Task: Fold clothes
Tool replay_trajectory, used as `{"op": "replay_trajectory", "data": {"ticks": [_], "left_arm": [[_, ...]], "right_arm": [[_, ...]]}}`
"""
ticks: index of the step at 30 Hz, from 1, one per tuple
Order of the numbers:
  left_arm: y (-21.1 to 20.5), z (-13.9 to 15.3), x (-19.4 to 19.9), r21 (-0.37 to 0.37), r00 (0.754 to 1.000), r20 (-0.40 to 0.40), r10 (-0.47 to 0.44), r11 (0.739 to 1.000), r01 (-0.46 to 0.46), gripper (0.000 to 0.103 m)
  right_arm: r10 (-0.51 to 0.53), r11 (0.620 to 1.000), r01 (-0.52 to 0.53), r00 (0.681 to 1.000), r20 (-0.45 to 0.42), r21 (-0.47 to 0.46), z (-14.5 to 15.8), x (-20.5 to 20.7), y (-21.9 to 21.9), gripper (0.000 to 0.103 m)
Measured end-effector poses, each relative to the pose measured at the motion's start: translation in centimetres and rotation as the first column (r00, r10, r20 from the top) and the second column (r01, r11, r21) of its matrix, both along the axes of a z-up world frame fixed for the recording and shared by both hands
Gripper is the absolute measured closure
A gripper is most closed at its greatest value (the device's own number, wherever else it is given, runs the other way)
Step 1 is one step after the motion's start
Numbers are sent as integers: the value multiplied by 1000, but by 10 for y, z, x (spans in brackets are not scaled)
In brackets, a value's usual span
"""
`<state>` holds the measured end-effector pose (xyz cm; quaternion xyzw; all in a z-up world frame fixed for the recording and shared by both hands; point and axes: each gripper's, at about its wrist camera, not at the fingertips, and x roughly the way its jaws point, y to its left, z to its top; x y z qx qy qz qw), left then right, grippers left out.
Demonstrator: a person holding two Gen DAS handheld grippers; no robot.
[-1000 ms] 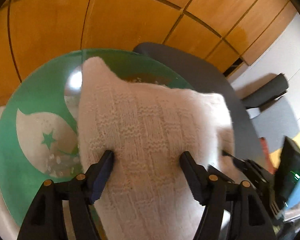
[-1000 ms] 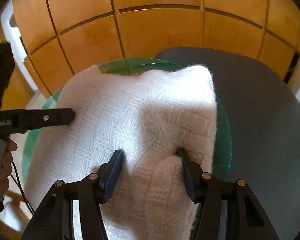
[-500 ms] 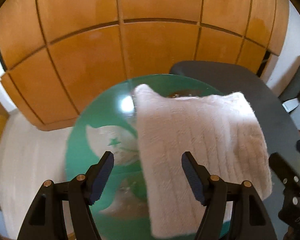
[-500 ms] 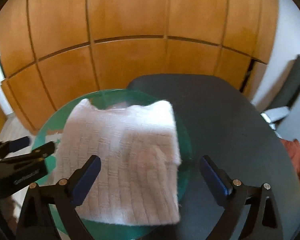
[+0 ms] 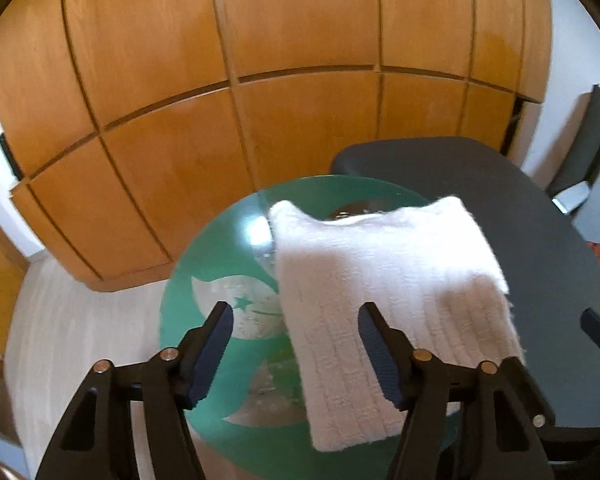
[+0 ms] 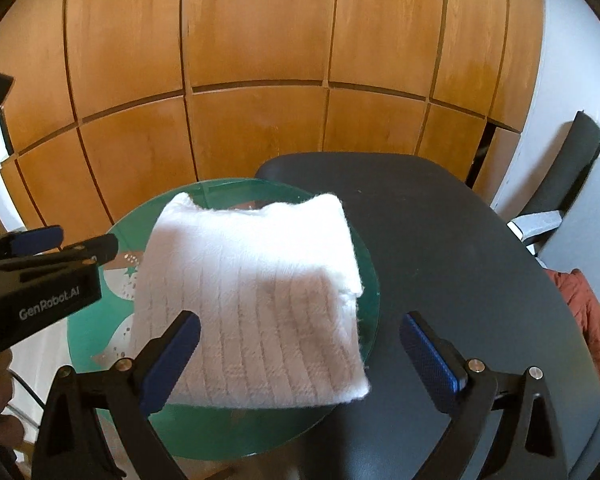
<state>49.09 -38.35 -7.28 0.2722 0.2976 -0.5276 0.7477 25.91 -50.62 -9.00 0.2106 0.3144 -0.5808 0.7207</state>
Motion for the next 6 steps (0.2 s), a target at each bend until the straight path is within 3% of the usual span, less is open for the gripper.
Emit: {"op": "replay_trajectory", "data": {"ticks": [6], "left_arm": [[4,4,-7,-26,1000,22,-18,999,18,46]], "right_arm": [[-35,998,35,999,20,44,-8,-4,6,2]]}}
